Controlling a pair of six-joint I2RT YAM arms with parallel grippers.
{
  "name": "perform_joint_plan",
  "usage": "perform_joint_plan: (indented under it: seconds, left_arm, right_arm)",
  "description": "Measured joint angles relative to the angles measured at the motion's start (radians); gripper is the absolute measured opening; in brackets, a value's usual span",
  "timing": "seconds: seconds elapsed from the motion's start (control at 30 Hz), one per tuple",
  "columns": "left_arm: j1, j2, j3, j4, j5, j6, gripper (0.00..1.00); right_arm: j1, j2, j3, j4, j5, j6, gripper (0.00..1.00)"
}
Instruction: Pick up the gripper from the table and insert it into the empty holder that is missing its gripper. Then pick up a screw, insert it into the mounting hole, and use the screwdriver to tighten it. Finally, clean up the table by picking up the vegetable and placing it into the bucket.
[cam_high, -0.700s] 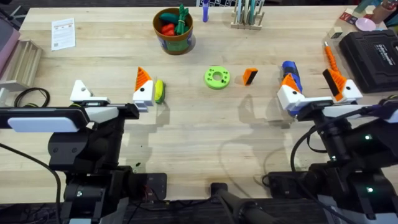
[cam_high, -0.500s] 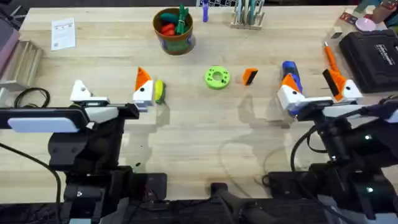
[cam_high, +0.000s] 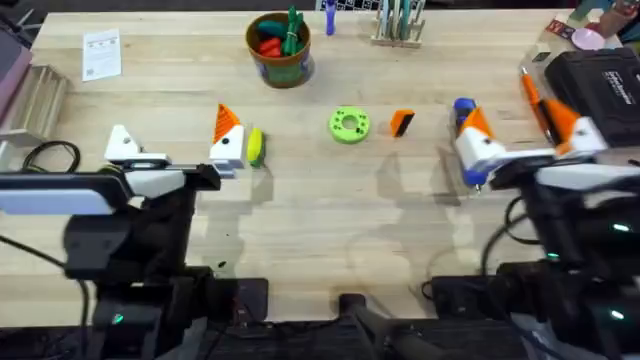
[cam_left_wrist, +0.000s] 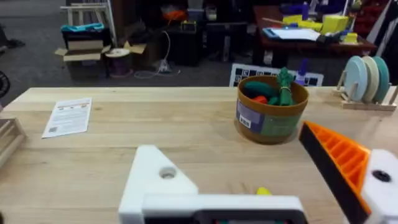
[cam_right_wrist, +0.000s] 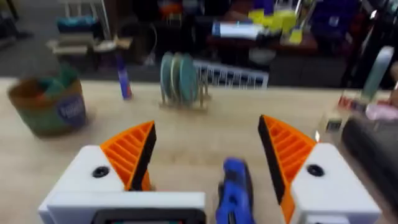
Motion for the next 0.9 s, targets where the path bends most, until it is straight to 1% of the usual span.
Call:
perform_joint_plan:
  seconds: [0.1, 0.2, 0.33, 0.5, 0.6, 0.7, 0.9]
  left_arm:
    - [0.0, 0.016, 0.113, -0.122, 0.0, 0.0, 0.986]
    - [0.0, 0.074, 0.259, -0.224, -0.004, 0.0, 0.985]
    - [0.0, 0.218, 0.459, -0.351, -0.019, 0.0, 0.986]
    - [0.0, 0.452, 0.7, -0.541, -0.023, 0.0, 0.985]
    - [0.0, 0.587, 0.823, -0.651, -0.023, 0.0, 0.985]
    - [0.0, 0.718, 0.928, -0.757, -0.023, 0.0, 0.985]
    - [0.0, 0.933, 1.064, -0.917, -0.023, 0.0, 0.985]
  right_arm:
    - [0.0, 0.002, 0.1, 0.004, 0.0, 0.0, 0.991]
    - [0.0, 0.022, 0.213, -0.016, 0.0, 0.0, 0.991]
    - [0.0, 0.116, 0.377, -0.182, 0.0, 0.0, 0.991]
    - [0.0, 0.318, 0.595, -0.459, -0.001, 0.0, 0.992]
    - [0.0, 0.439, 0.714, -0.599, -0.004, 0.0, 0.991]
    - [0.0, 0.569, 0.83, -0.742, -0.007, 0.0, 0.991]
    - [0.0, 0.807, 1.015, -0.966, -0.007, 0.0, 0.99]
